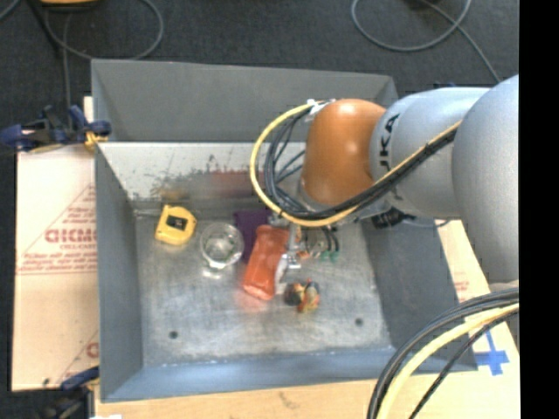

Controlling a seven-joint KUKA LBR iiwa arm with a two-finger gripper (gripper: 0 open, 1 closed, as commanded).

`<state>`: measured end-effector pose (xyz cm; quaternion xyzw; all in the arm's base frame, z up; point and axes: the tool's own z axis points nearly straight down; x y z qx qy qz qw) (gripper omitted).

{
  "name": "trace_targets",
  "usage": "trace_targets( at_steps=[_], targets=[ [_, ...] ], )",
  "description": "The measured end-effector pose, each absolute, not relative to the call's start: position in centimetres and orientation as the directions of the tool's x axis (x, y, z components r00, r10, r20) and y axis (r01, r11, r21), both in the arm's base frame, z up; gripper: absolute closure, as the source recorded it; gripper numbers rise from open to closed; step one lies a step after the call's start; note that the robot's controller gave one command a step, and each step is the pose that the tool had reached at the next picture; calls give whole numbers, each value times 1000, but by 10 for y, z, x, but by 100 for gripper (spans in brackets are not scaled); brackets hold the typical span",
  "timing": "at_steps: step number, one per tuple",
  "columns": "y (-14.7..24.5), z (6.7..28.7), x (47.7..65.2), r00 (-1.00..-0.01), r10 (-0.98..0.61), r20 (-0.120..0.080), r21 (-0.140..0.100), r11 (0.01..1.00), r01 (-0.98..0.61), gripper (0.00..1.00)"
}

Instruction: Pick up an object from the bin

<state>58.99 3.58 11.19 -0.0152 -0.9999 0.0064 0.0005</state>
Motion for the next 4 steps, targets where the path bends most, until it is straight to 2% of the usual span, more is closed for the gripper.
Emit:
trace_targets(
  at_steps=[4],
  targets=[
    [36, 110, 590, -999, 33, -3, -12, 999, 33, 100]
  ],
)
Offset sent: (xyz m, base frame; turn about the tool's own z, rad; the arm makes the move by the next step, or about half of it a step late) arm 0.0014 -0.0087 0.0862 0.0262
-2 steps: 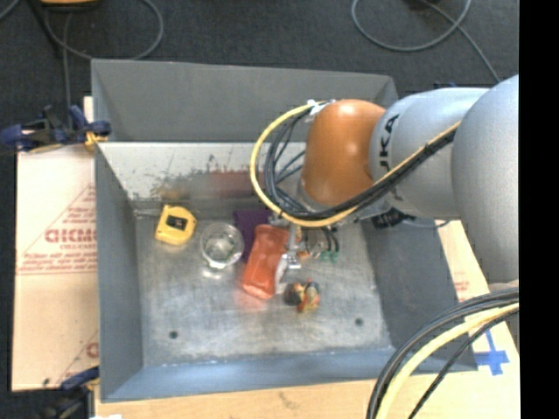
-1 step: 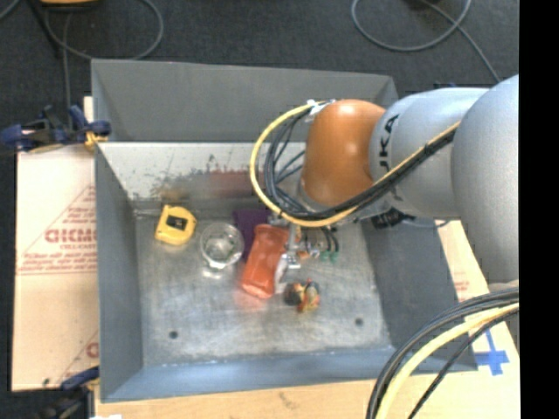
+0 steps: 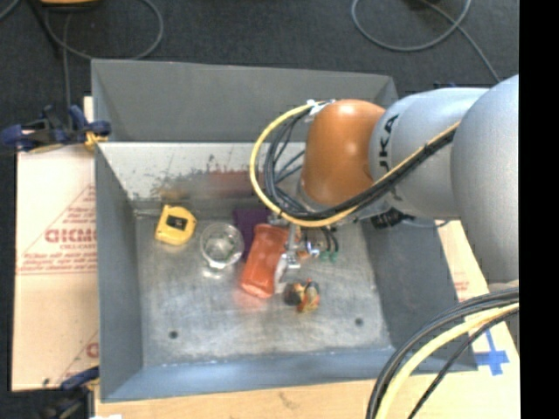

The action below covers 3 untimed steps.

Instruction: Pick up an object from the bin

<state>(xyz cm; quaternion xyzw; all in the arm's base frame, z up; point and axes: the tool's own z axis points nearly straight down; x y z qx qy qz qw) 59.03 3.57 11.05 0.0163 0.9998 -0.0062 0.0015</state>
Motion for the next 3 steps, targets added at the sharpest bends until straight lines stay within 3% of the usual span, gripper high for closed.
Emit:
trace_targets(
  at_steps=[3],
  targets=[
    [36, 110, 591, -999, 34, -5, -11, 999, 34, 100]
  ],
)
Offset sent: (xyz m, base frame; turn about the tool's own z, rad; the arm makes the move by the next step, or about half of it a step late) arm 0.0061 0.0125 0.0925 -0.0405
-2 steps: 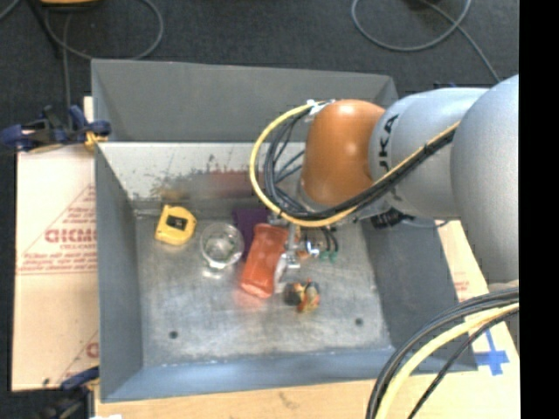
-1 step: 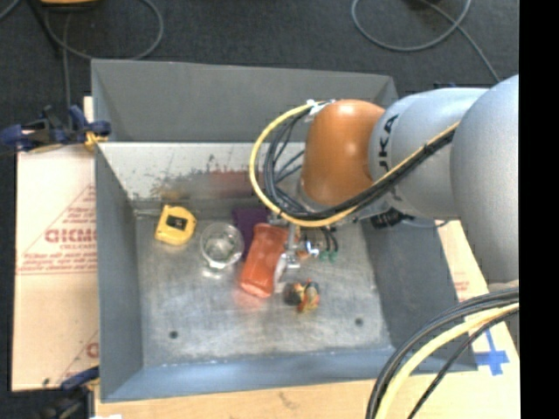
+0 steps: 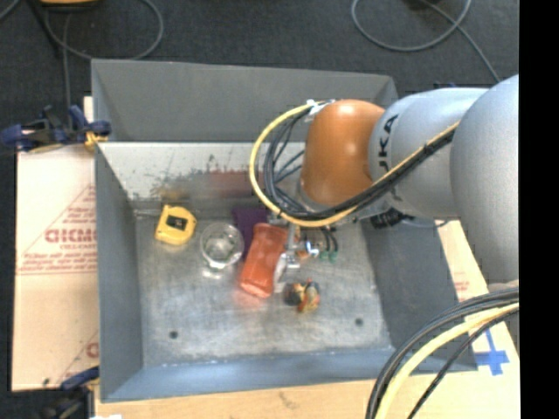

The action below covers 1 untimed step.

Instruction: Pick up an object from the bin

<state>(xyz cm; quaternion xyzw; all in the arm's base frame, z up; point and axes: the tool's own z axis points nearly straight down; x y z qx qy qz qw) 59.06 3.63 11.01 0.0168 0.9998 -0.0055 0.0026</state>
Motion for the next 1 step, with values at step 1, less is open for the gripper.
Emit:
trace_targets(
  at_steps=[1],
  targets=[
    [36, 110, 591, -999, 34, -6, -11, 999, 34, 100]
  ],
)
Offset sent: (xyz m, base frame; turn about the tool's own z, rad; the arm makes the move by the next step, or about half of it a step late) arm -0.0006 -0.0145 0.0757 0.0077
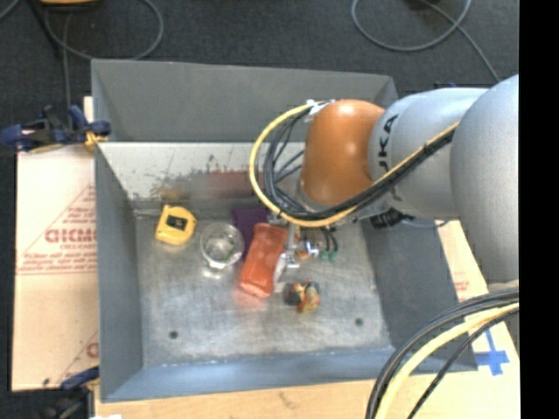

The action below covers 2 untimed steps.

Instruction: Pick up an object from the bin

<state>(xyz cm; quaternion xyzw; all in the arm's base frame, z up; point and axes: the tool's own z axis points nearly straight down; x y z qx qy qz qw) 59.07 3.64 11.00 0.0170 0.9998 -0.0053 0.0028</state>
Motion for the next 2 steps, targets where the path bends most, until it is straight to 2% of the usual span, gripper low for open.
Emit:
trace_targets(
  at_steps=[2],
  targets=[
    [37, 110, 591, -999, 35, -6, -10, 999, 35, 100]
  ],
)
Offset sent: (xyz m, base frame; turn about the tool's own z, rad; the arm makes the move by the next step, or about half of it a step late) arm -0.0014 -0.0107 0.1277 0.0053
